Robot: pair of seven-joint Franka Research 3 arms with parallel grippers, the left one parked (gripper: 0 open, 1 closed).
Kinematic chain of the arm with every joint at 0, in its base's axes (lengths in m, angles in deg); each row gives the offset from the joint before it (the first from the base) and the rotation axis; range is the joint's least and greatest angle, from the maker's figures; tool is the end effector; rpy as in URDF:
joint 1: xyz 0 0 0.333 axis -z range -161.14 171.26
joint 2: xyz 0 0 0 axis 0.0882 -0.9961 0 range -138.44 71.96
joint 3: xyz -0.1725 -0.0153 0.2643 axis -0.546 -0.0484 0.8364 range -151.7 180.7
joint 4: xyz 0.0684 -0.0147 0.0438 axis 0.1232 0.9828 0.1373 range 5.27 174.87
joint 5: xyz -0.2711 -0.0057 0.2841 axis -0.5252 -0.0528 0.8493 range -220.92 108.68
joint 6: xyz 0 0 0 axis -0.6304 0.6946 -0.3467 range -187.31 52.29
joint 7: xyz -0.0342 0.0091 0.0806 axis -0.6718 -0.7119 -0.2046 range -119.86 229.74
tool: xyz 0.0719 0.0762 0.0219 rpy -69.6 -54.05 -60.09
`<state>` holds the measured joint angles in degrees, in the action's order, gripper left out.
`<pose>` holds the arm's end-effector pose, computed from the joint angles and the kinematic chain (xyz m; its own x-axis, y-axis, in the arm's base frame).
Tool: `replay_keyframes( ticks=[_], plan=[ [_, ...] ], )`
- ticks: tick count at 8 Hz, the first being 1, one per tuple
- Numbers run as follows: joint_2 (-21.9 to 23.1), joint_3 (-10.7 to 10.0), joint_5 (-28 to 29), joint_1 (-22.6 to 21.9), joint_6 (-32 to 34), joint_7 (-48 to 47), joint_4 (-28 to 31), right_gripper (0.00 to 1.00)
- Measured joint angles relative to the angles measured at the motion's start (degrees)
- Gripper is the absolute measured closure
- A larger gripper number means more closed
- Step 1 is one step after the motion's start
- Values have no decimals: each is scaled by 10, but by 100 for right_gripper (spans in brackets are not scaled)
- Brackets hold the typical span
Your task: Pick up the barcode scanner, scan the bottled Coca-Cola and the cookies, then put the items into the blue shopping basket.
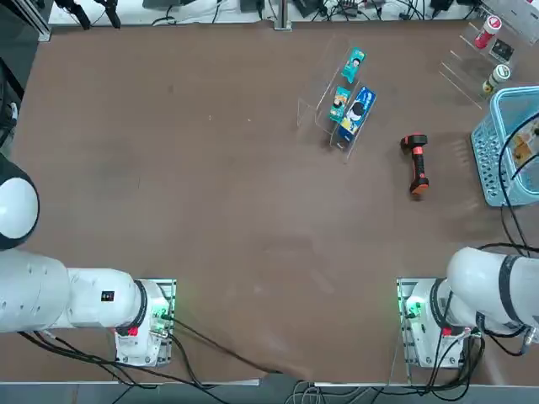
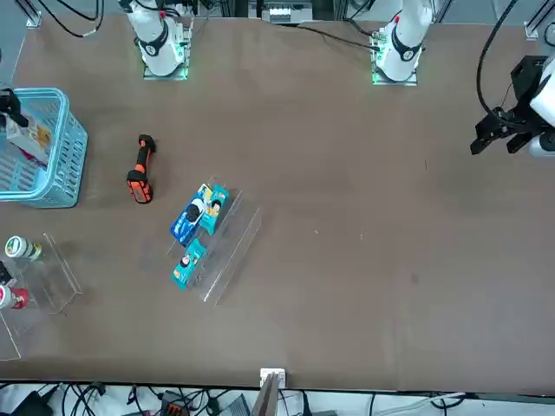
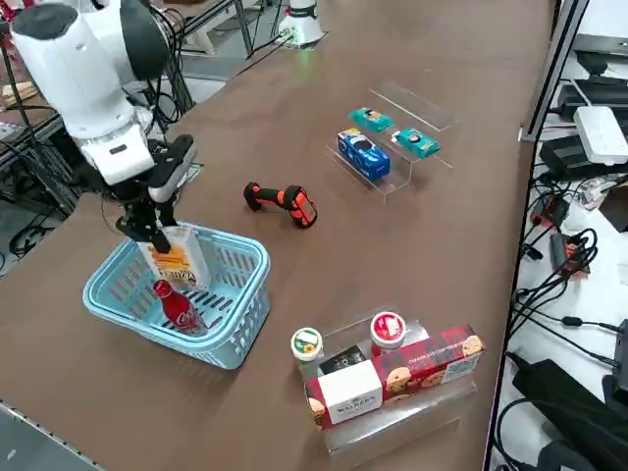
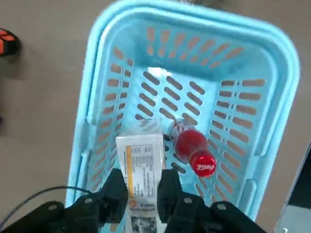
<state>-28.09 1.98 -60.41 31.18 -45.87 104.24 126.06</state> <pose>0.3977 -0.3234 0.4129 0.9741 0.2248 -0.0231 0.2256 -0.9734 0.0398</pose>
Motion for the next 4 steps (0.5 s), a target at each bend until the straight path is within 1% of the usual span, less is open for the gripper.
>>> replay_keyframes(
  ticks=[3, 4],
  plan=[
    [-54, -4, 3, 6, -44, 10, 3, 63],
    [-66, -5, 6, 10, -48, 13, 3, 62]
  ],
)
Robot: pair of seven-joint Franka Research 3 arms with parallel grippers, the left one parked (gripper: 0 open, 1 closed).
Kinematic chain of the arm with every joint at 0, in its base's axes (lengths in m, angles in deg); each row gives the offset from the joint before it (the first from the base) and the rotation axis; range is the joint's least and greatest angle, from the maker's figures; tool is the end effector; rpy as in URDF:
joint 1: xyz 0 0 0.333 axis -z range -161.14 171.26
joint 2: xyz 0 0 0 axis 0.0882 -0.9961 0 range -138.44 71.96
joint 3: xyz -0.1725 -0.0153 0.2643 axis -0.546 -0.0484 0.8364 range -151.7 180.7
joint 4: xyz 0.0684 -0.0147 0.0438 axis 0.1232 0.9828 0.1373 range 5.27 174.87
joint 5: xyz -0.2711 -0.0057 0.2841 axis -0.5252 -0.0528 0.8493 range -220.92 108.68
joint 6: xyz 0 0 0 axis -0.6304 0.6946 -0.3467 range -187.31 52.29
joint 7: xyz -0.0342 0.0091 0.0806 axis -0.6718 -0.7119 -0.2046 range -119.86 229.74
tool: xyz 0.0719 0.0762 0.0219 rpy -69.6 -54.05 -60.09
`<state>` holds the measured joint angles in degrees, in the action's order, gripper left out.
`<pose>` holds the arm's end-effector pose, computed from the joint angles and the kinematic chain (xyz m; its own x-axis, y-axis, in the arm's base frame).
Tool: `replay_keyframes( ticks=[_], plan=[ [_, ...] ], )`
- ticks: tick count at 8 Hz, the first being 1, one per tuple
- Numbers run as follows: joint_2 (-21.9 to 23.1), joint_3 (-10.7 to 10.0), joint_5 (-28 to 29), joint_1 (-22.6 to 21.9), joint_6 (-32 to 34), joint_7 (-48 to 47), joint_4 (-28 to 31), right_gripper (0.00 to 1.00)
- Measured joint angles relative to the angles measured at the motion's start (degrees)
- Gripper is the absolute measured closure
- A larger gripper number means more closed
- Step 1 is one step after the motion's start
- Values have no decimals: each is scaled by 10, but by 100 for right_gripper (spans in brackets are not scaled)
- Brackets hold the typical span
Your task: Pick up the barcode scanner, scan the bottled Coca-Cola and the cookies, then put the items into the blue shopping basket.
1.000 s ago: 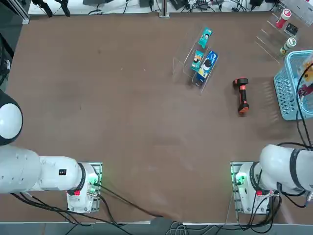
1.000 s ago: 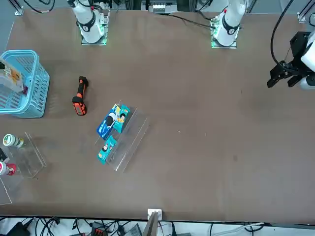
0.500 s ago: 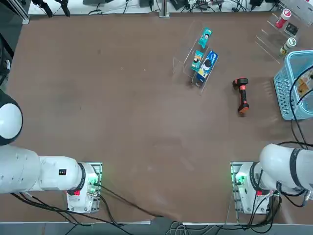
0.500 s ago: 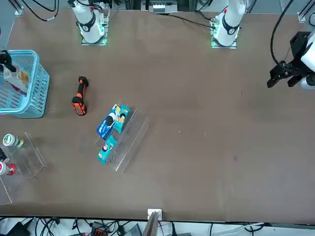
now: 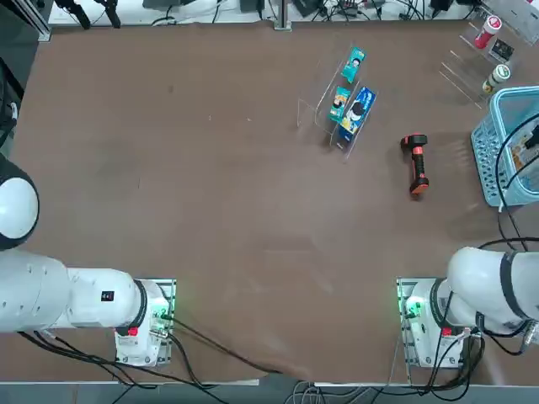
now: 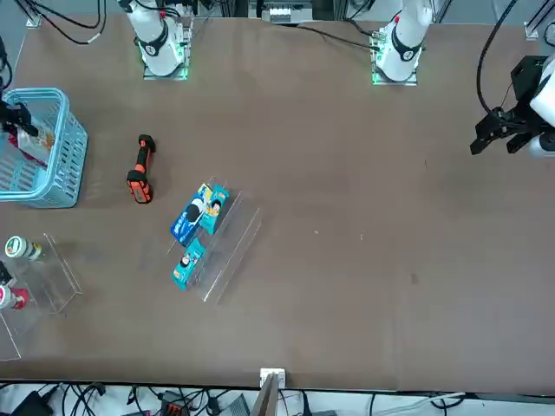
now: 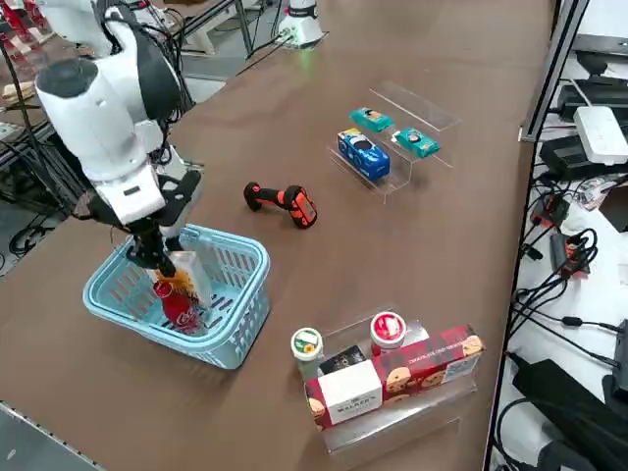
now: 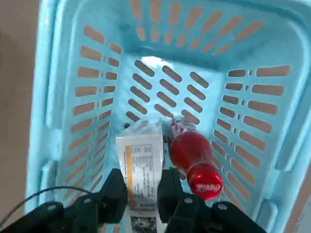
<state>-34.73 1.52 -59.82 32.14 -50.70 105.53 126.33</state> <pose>0.4017 -0.3401 0.3594 0.9737 0.2212 -0.0551 0.2226 -0.9747 0.0205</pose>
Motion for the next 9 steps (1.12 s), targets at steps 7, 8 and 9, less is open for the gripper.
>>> replay_keyframes(
  ticks=[7, 8, 9],
  plan=[
    [9, 3, 18, -4, 13, 2, 3, 1],
    [25, 7, 21, -16, 57, 1, -20, 0],
    [45, 10, 24, -39, 118, -11, -55, 0]
  ],
)
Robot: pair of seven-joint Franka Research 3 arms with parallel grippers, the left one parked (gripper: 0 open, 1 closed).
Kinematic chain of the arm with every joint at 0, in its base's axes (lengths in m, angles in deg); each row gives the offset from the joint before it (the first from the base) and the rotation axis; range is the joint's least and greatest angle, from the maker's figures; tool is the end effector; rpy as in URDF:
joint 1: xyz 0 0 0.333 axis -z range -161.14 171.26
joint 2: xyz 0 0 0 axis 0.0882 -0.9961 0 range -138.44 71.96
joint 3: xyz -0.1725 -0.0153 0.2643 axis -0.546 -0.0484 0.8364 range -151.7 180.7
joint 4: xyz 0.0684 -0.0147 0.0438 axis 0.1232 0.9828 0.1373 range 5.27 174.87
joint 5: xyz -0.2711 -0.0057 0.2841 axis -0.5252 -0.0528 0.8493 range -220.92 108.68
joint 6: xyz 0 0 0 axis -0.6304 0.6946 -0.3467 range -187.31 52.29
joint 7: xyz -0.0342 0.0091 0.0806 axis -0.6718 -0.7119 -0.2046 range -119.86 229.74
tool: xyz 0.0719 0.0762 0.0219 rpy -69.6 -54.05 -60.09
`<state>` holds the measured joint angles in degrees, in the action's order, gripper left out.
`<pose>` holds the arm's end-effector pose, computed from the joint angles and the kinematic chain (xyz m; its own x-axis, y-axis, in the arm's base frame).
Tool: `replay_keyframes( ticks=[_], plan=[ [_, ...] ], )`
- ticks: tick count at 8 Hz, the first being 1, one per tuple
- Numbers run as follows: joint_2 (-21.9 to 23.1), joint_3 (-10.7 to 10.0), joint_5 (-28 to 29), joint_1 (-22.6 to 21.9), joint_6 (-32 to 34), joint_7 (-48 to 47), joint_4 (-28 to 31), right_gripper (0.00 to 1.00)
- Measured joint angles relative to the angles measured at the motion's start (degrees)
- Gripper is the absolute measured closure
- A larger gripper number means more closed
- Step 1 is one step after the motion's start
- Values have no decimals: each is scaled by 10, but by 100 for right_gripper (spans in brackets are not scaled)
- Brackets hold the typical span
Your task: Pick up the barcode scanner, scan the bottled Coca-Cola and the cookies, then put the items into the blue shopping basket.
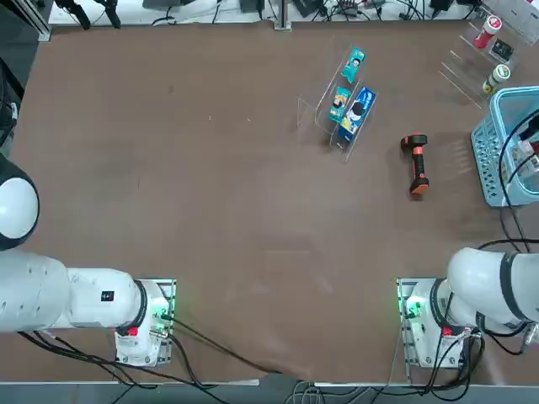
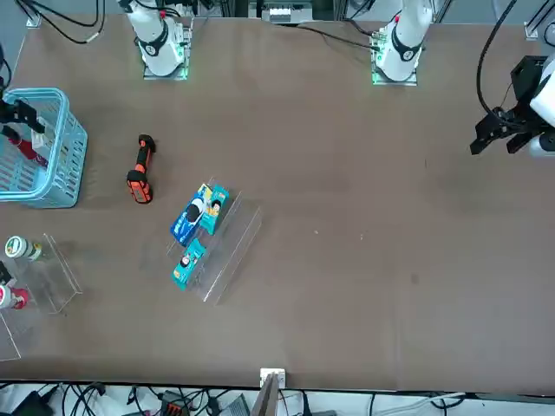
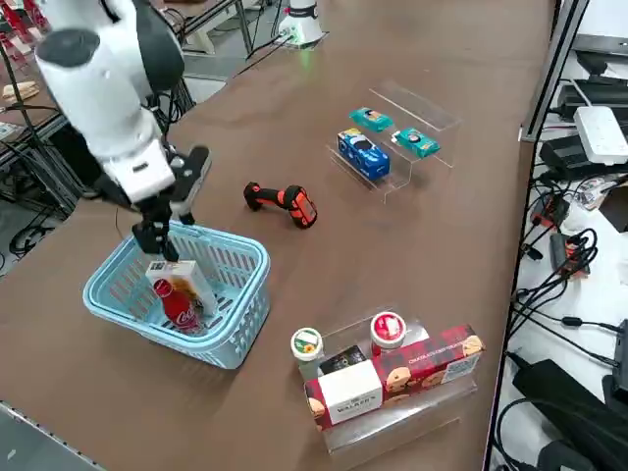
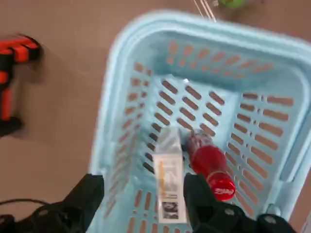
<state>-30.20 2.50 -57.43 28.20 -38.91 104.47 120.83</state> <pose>0.4271 -0.3033 0.4256 0.9649 0.2596 -0.0393 0.2585 -0.9655 -0.0327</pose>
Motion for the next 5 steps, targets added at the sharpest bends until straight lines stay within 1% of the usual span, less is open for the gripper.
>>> replay_keyframes(
  ticks=[2, 3, 5],
  plan=[
    [30, 6, 1, -65, 124, -48, -96, 0],
    [36, 8, 2, -101, 175, -83, -144, 0],
    [36, 12, 3, -187, 251, -181, -225, 0]
  ],
)
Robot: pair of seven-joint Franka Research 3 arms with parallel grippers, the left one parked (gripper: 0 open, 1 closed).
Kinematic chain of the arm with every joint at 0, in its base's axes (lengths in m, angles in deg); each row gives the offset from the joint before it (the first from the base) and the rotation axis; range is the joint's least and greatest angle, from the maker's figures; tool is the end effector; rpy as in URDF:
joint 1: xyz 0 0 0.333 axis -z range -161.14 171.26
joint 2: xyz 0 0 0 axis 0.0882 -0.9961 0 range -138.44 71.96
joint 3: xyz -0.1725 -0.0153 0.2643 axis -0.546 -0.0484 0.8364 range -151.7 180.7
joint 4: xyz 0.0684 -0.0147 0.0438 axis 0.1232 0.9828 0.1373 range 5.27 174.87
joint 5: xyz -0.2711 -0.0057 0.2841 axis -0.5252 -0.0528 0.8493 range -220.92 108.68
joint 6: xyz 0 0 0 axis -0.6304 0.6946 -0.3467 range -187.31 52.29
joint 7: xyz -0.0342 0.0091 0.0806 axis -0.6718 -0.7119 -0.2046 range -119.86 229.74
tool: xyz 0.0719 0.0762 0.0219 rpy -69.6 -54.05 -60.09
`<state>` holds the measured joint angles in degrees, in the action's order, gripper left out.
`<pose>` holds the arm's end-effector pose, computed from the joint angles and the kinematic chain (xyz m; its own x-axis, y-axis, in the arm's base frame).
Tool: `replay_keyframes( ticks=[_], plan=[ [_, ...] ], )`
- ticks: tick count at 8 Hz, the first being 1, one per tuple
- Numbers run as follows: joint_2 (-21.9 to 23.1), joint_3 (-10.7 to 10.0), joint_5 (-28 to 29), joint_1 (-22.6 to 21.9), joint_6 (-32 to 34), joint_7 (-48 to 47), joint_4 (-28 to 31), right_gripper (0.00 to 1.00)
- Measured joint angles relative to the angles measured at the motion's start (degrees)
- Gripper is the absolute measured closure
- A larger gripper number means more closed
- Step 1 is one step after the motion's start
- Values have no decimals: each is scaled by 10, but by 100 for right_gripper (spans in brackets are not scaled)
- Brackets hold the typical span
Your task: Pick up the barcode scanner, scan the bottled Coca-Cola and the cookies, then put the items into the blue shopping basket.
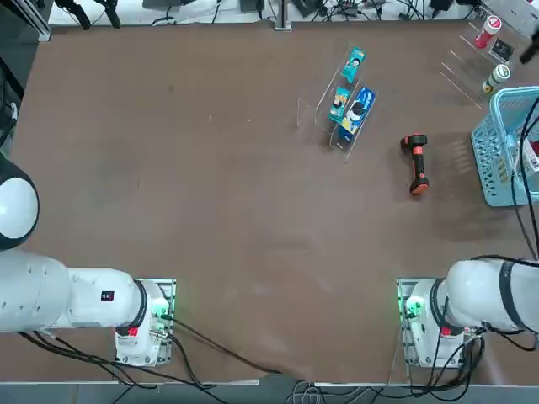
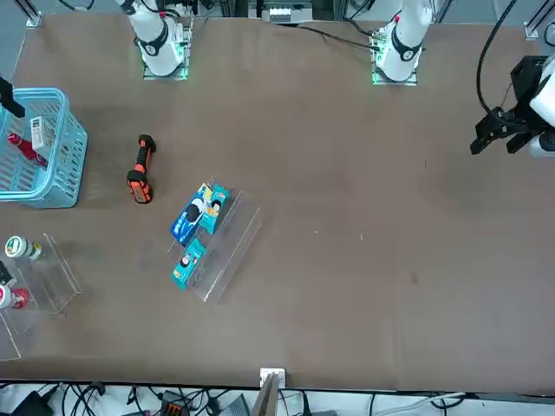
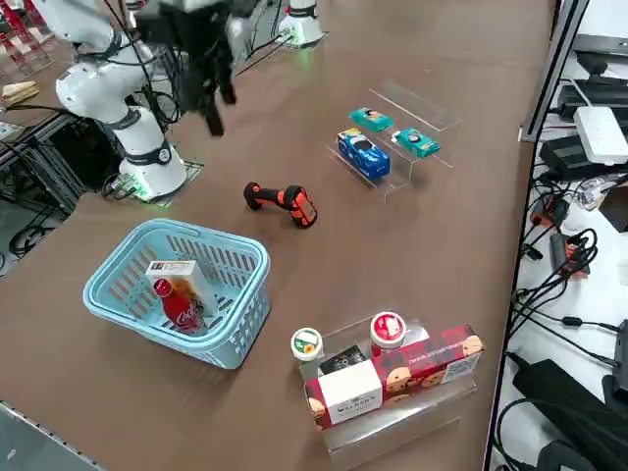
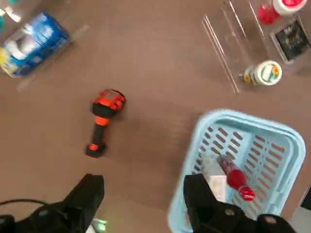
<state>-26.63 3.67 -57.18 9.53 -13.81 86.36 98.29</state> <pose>0.4984 -0.1439 0.6070 0.9597 0.2799 -0.0269 0.2794 -0.9600 -0.0205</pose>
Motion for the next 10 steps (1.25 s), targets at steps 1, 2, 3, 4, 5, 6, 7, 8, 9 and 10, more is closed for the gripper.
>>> replay_keyframes(
  ticks=[1, 2, 3, 4, 5, 6, 7, 8, 9, 10],
  plan=[
    [0, 2, 0, -40, 28, -57, -27, 0],
    [-1, 4, 0, -83, 51, -125, -46, 0],
    [-2, 15, -1, -118, 66, -196, -59, 0],
    [-3, 32, -2, -134, 71, -254, -67, 0],
    [-7, 48, -2, -138, 72, -296, -72, 0],
    [-18, 53, -2, -138, 72, -315, -80, 0],
    [-34, 50, -2, -135, 72, -318, -92, 0],
    [-52, 47, -2, -126, 72, -326, -108, 0],
    [-63, 59, 2, -104, 72, -339, -116, 0],
    [-66, 90, 7, -71, 73, -348, -120, 0]
  ],
)
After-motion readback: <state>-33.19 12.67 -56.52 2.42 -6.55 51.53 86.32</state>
